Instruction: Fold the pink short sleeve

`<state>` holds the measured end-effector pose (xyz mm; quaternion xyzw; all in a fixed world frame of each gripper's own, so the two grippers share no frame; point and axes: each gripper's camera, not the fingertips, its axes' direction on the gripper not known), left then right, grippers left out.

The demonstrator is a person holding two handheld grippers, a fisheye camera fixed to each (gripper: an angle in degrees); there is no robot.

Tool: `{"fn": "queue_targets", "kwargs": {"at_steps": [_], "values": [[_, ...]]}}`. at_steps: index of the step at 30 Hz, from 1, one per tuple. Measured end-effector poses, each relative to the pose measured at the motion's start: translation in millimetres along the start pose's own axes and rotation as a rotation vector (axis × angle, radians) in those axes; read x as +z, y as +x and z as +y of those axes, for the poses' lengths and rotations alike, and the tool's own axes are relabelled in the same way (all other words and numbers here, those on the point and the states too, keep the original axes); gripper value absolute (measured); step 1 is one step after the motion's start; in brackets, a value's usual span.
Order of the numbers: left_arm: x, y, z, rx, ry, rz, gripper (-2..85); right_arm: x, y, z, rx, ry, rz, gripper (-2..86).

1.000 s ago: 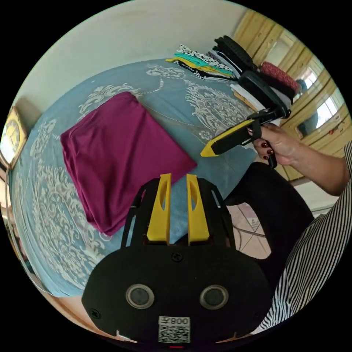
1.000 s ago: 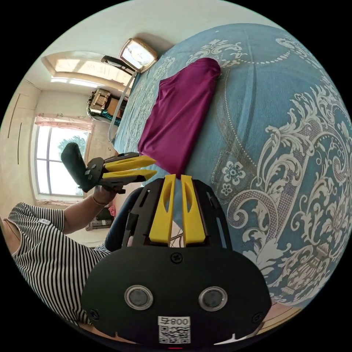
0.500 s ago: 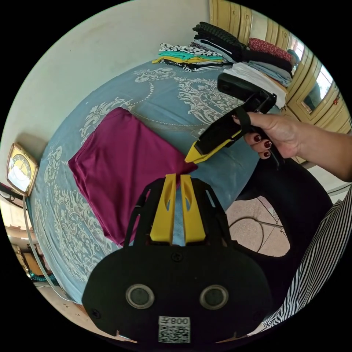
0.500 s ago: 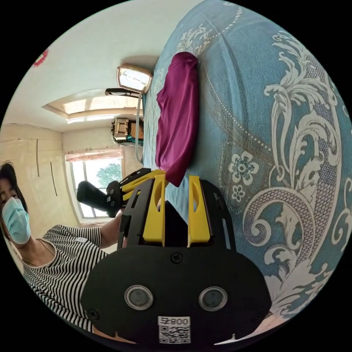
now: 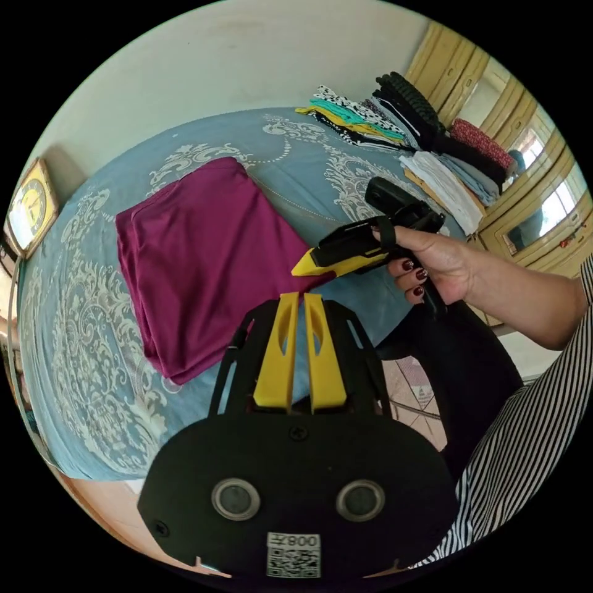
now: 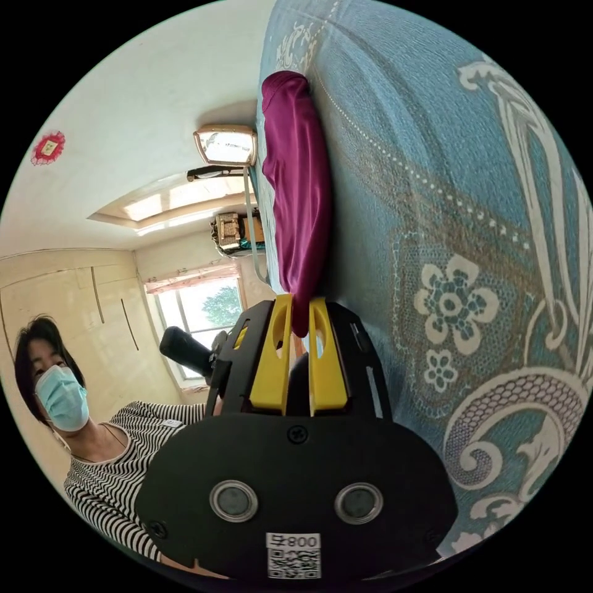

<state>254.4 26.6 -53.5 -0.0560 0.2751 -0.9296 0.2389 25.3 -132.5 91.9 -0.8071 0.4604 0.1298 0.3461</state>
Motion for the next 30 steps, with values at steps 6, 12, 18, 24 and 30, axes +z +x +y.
{"fn": "queue_targets", "kwargs": {"at_steps": [6, 12, 18, 24, 30], "values": [[-13.7, -84.9, 70.8, -0.413, 0.118, 0.317, 3.9, -15.7, 21.2, 14.1, 0.036, 0.027, -0.121, 2.5], [8.1, -168.4, 135.6, -0.775, 0.231, 0.704, 8.3, -33.7, 2.2, 27.7, -0.024, 0.047, -0.178, 1.9], [37.2, -208.9, 193.9, -1.111, 0.481, 0.967, 7.5, -43.3, -17.8, 36.7, -0.077, 0.047, -0.168, 1.8], [42.0, -229.0, 212.7, -1.220, 0.609, 1.012, 5.9, -52.6, -16.6, 58.4, -0.068, 0.057, -0.169, 1.8], [21.3, -230.8, 224.8, -1.231, 0.712, 0.973, 3.5, -65.9, -22.0, 86.9, -0.085, 0.062, -0.153, 1.8]]}}
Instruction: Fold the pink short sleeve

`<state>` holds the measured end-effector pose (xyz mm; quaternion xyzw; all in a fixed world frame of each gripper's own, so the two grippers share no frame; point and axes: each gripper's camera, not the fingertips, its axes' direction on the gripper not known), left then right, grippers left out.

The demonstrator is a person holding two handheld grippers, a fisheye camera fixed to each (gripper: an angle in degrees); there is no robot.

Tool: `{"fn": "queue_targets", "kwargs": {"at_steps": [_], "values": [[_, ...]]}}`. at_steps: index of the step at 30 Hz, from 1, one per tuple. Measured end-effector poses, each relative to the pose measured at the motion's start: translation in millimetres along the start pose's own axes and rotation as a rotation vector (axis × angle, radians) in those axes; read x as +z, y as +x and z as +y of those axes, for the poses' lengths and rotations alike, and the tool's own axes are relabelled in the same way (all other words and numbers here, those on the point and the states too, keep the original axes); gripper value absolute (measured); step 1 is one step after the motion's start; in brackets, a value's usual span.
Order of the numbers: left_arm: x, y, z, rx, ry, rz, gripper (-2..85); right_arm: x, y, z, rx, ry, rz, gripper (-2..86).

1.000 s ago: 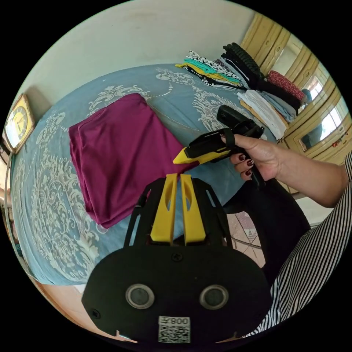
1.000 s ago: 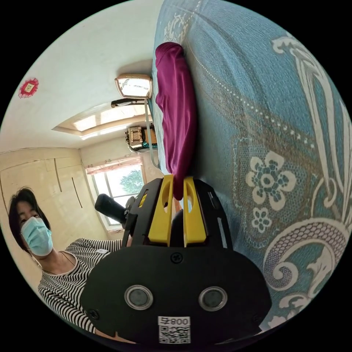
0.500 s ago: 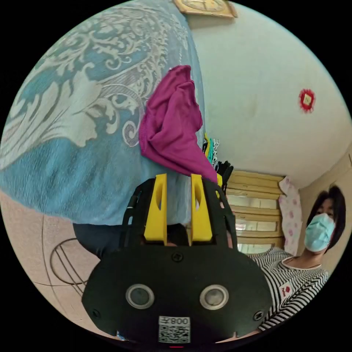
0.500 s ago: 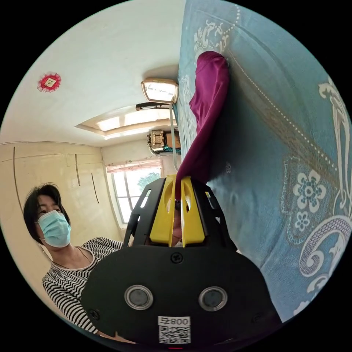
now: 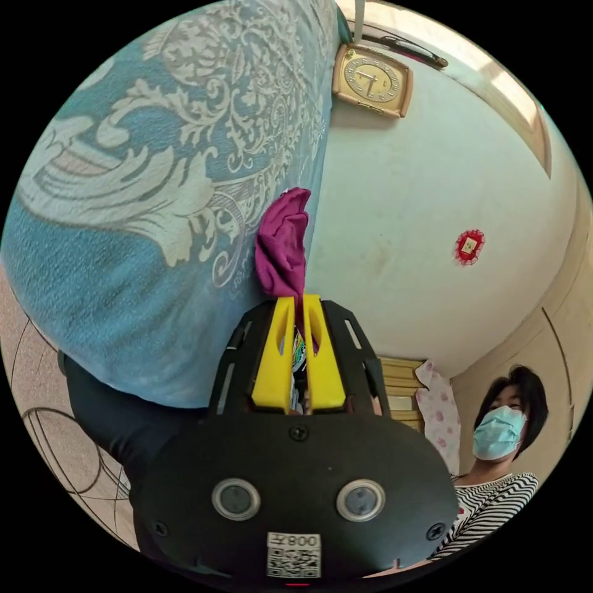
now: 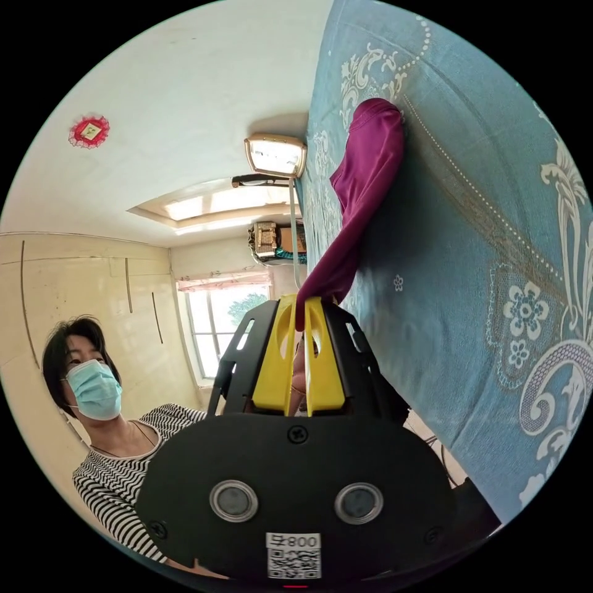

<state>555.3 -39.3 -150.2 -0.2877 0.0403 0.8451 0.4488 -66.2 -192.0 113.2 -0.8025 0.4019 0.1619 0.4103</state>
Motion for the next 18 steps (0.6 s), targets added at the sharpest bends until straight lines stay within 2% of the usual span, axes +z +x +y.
{"fn": "queue_targets", "kwargs": {"at_steps": [9, 18], "values": [[-13.0, 91.6, 44.9, 0.291, -0.114, -0.105, 2.8, -44.4, -49.4, 86.1, -0.099, 0.039, 0.007, 1.6], [-3.9, 182.1, 127.8, 0.566, -0.237, -0.011, 2.6, -110.0, -148.5, 224.4, -0.331, 0.128, 0.022, 1.4]]}}
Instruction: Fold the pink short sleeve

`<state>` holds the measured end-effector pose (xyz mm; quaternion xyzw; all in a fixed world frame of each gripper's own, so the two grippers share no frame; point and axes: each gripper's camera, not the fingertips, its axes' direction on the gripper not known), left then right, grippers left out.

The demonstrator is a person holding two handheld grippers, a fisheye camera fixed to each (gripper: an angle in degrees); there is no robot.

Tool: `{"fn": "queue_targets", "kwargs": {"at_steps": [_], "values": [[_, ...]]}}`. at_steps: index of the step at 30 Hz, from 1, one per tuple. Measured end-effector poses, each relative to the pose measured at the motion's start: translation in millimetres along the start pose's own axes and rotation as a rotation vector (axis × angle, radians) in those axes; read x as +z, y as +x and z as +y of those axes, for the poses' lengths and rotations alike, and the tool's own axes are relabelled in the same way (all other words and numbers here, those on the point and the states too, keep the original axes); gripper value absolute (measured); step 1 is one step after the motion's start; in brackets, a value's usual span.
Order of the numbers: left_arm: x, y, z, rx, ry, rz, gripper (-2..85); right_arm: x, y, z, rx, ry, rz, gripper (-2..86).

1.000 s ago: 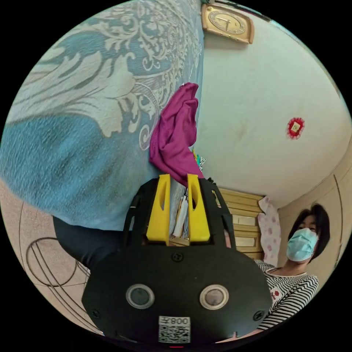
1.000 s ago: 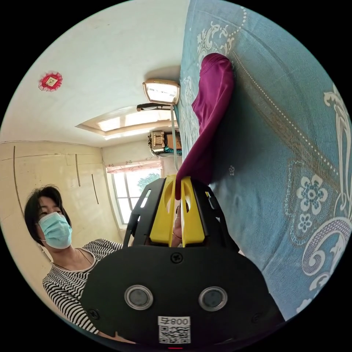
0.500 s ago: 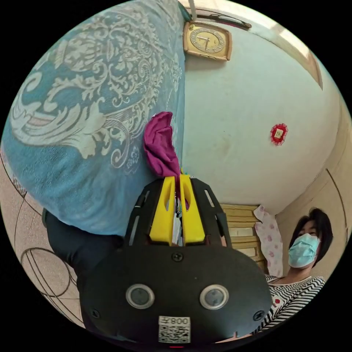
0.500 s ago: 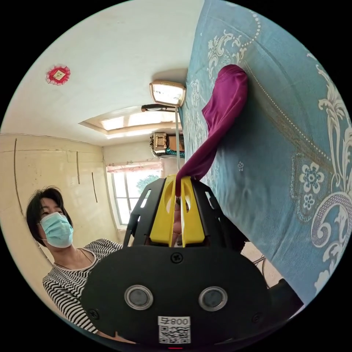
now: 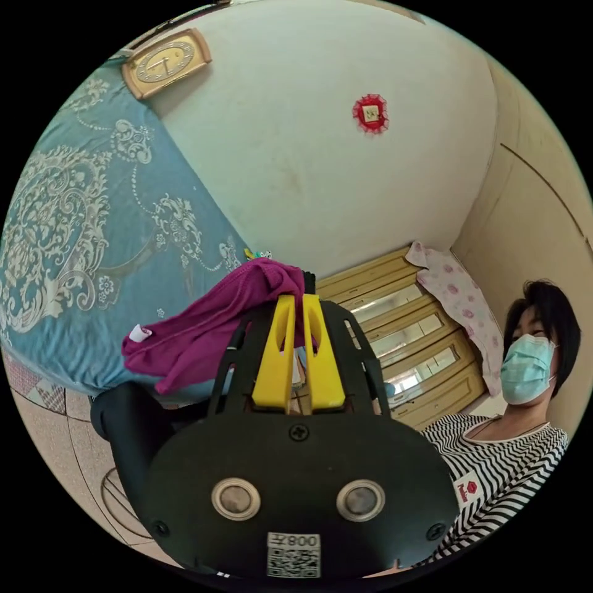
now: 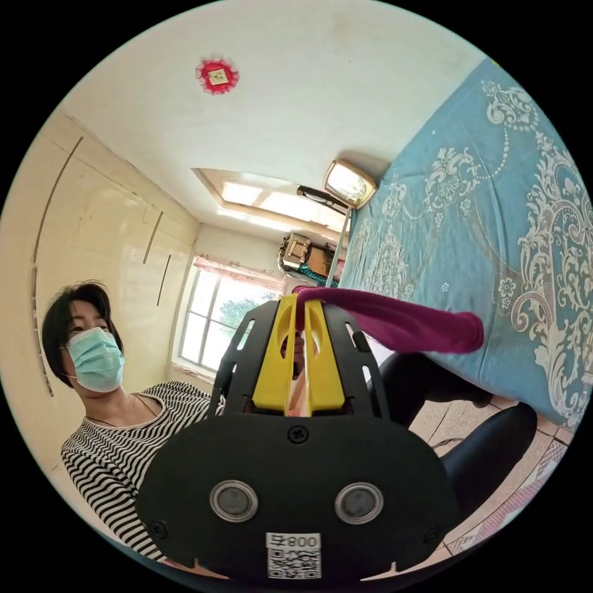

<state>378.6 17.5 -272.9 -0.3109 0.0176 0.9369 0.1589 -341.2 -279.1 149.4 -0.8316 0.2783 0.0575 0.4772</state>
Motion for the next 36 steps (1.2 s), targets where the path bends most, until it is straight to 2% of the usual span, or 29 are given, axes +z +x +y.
{"fn": "queue_targets", "kwargs": {"at_steps": [9, 21, 31, 36], "values": [[40.8, 78.6, 46.4, 0.156, -0.140, 0.110, 2.4, -91.6, -100.2, 115.7, -0.177, 0.109, 0.033, 1.4], [128.4, 117.6, 88.9, 0.179, -0.319, 0.153, 2.5, -192.1, -133.6, 230.6, -0.191, 0.241, 0.048, 1.5], [237.2, 133.7, 70.6, 0.186, -0.441, 0.127, 2.5, -265.9, -136.0, 242.1, -0.176, 0.324, 0.041, 1.5], [340.3, 111.2, 27.2, 0.144, -0.529, 0.095, 2.5, -314.3, -109.5, 194.8, -0.104, 0.356, 0.075, 1.5]]}}
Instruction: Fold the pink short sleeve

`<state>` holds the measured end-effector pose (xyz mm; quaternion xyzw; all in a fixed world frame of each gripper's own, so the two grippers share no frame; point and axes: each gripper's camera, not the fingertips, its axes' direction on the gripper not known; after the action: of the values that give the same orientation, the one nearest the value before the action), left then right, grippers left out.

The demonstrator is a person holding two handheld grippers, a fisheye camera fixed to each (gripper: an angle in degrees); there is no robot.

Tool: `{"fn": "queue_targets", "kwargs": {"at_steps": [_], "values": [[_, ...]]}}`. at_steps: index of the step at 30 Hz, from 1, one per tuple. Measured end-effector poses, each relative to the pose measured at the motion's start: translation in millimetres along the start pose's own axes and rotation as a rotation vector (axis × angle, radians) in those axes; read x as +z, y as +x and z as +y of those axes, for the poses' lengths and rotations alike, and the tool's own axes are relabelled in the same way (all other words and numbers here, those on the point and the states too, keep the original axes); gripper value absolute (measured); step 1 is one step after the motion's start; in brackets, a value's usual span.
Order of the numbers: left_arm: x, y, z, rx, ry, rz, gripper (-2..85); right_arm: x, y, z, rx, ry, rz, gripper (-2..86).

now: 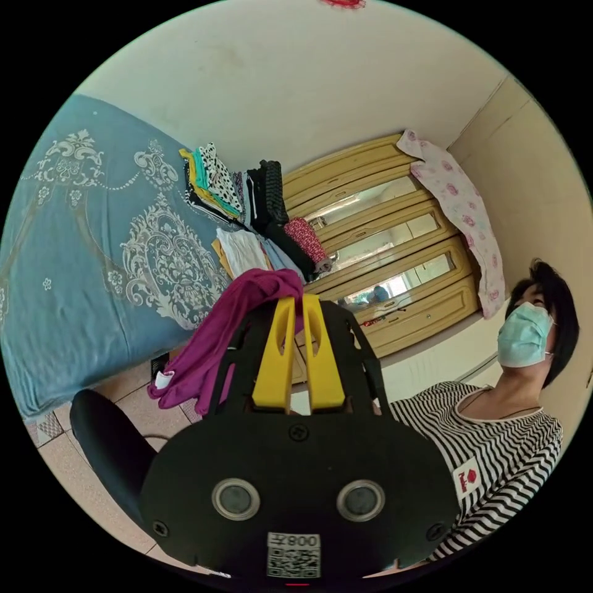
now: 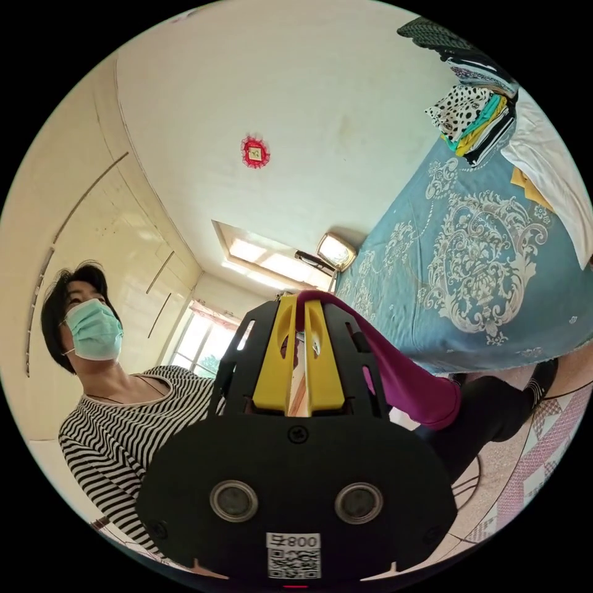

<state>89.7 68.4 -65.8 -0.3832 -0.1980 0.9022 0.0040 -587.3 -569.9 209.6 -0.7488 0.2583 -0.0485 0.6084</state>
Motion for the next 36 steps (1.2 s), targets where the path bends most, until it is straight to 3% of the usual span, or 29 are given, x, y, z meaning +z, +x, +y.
{"fn": "queue_targets", "kwargs": {"at_steps": [4, 9, 18, 23, 29, 32, 36], "values": [[49.0, -44.5, -89.5, -0.014, -0.025, 0.022, 2.6, -7.1, 36.5, -83.1, 0.025, 0.004, 0.037, 1.5], [117.7, -89.0, -277.7, 0.111, 0.032, 0.067, 2.6, 0.1, 72.4, -290.5, -0.086, -0.037, 0.127, 1.5], [233.4, -50.8, -531.9, 0.389, 0.090, -0.046, 2.6, -5.0, 37.7, -629.3, -0.312, -0.008, 0.314, 1.5], [331.6, -94.6, -578.0, 0.310, 0.008, -0.115, 2.7, -20.5, 63.5, -710.9, -0.249, -0.076, 0.529, 1.7], [462.3, -217.8, -556.5, -0.024, -0.243, -0.218, 2.7, -21.0, 215.0, -726.6, 0.081, -0.294, 0.856, 1.8], [482.3, -242.5, -544.9, -0.115, -0.226, -0.145, 2.8, -17.1, 261.5, -721.3, 0.187, -0.380, 0.901, 1.8], [497.8, -243.1, -541.5, -0.142, -0.241, -0.125, 2.4, -26.2, 259.1, -725.3, 0.187, -0.351, 0.909, 1.5]]}}
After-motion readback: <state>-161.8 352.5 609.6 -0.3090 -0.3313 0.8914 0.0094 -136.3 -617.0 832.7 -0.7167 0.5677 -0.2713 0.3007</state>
